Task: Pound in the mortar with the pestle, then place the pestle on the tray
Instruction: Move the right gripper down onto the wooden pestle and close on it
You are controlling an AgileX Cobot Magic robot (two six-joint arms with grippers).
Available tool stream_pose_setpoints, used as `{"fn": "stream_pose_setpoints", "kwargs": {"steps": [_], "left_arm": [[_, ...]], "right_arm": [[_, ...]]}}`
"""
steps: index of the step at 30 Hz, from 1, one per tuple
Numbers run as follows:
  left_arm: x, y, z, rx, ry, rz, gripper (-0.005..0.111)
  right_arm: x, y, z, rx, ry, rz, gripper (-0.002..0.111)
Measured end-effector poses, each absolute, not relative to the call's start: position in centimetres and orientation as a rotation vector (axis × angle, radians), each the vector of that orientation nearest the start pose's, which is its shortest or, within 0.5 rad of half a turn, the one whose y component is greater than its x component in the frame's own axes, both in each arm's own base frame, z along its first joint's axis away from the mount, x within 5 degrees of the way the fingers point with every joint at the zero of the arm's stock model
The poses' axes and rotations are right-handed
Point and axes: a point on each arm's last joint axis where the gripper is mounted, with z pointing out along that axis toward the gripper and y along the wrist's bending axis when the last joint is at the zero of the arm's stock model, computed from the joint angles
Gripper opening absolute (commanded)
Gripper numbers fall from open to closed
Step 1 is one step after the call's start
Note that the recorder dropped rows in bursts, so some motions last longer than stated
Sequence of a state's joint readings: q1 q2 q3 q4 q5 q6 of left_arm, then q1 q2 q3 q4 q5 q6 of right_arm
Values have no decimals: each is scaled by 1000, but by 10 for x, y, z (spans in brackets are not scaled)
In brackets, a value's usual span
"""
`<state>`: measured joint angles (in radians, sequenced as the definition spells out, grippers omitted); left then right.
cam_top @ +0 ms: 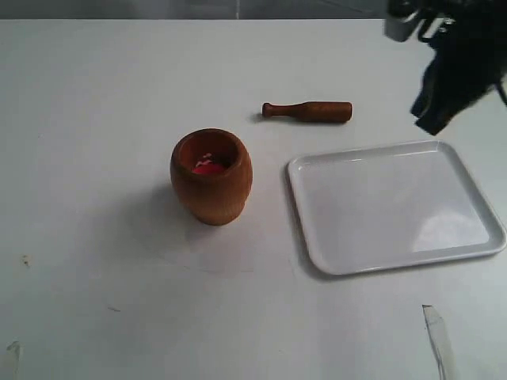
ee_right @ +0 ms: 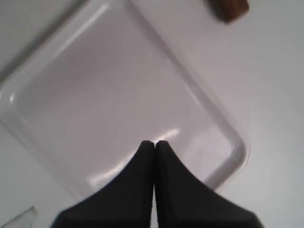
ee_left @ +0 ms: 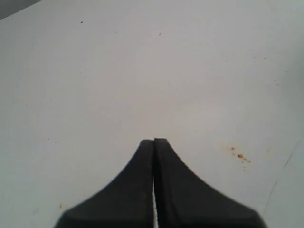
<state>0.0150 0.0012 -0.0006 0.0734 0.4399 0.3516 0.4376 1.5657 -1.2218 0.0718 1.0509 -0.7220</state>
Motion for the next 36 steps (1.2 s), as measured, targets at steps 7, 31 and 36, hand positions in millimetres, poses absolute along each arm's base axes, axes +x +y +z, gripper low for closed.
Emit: {"fn": "stream_pose_setpoints", "kwargs": {"steps": [7, 31, 36], "left_arm": [[51, 4, 174, 367, 1901, 320, 0], [51, 4, 174, 367, 1901, 320, 0], [51, 4, 174, 367, 1901, 320, 0]], "right_arm": [[346, 224, 256, -1694, 2235, 60, 0], [421, 272, 151, -2122, 2050, 51, 49], [421, 274, 151, -2108, 2053, 82, 48]]}}
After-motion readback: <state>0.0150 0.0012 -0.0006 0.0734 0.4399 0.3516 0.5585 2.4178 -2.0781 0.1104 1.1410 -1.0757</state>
